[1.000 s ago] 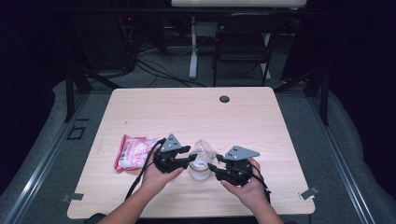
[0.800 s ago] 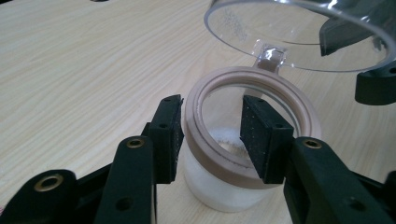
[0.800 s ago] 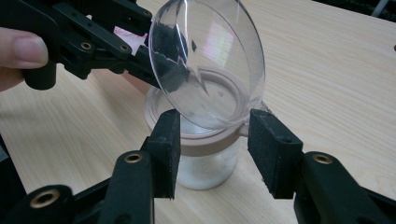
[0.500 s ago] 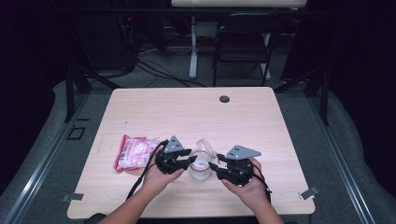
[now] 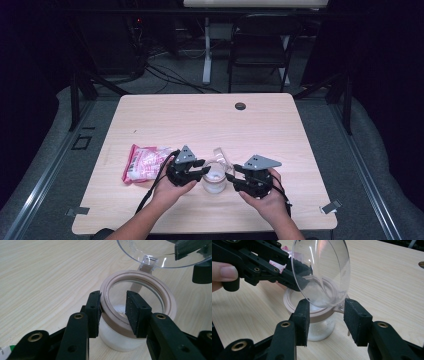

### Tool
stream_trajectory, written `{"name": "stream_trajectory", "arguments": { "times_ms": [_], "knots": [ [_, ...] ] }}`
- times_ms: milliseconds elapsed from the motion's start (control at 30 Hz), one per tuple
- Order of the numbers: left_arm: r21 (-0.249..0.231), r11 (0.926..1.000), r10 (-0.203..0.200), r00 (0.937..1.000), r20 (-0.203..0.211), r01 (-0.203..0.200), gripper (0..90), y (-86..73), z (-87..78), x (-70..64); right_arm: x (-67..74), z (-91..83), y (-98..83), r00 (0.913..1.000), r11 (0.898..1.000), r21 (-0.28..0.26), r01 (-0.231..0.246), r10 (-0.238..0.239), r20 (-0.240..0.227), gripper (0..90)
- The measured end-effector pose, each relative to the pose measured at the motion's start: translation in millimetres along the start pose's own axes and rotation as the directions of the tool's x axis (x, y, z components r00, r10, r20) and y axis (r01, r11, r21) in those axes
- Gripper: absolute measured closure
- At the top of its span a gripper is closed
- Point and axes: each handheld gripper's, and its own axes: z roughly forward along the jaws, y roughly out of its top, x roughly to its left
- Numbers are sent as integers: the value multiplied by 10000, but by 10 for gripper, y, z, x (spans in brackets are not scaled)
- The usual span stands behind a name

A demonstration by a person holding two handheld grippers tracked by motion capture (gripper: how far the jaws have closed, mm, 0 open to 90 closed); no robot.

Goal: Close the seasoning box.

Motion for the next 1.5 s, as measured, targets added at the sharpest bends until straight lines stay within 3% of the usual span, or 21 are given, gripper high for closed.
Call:
{"name": "stream_trajectory", "arguments": {
  "times_ms": [400, 1100, 1500],
  "knots": [
    [-1, 10000, -1, 10000, -2, 1, 650, -1, 0, 0, -57, -26, -5, 9998, 9999, 9, -169, 169, 121, 652],
    [-6, 10000, 21, 10000, -4, -21, 638, -3, 1, -6, -160, 11, -57, 9967, 9967, -3, -811, 811, 16, 643],
    [-439, 9989, -152, 9999, -79, 148, 594, -2, -56, 7, -182, 23, -51, 9963, 9963, -9, -863, 863, 19, 677]
  ]
}}
